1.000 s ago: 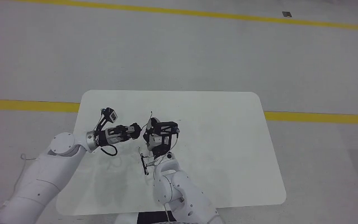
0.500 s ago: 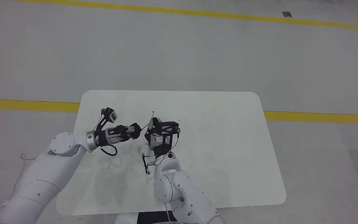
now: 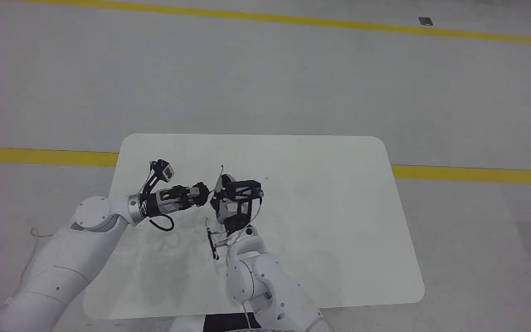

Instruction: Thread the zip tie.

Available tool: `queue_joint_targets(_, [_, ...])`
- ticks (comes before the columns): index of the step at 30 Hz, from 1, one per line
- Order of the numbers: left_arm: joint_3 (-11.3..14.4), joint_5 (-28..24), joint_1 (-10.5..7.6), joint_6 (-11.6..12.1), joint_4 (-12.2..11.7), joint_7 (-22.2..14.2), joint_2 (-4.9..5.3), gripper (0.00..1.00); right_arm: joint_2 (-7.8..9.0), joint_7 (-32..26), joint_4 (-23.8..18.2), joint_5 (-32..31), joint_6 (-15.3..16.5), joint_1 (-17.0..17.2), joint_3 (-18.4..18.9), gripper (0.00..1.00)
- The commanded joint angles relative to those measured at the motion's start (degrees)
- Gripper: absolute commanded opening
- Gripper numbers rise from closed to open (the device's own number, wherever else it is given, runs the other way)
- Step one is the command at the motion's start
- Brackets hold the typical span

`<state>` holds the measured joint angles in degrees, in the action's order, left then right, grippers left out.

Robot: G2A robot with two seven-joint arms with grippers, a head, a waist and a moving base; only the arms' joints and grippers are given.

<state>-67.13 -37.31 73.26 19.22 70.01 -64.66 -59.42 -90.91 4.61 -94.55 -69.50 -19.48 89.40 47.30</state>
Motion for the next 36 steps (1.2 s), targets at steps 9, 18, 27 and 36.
queue_joint_targets(9, [0.0, 0.0, 0.00, 0.0, 0.0, 0.0, 0.00, 0.00, 0.43, 0.8, -0.1, 1.5, 0.0, -0.5, -1.1, 0.00])
queue_joint_targets(18, [0.0, 0.0, 0.00, 0.0, 0.0, 0.0, 0.00, 0.00, 0.52, -0.1, 0.1, 0.5, 0.0, -0.6, -1.3, 0.00])
queue_joint_targets(27, [0.0, 0.0, 0.00, 0.0, 0.0, 0.0, 0.00, 0.00, 0.52, 0.1, -0.3, 0.0, 0.0, -0.3, -1.0, 0.00])
queue_joint_targets(36, [0.0, 0.0, 0.00, 0.0, 0.0, 0.0, 0.00, 0.00, 0.67, 1.9, -1.0, 0.4, 0.0, 0.0, -0.7, 0.00])
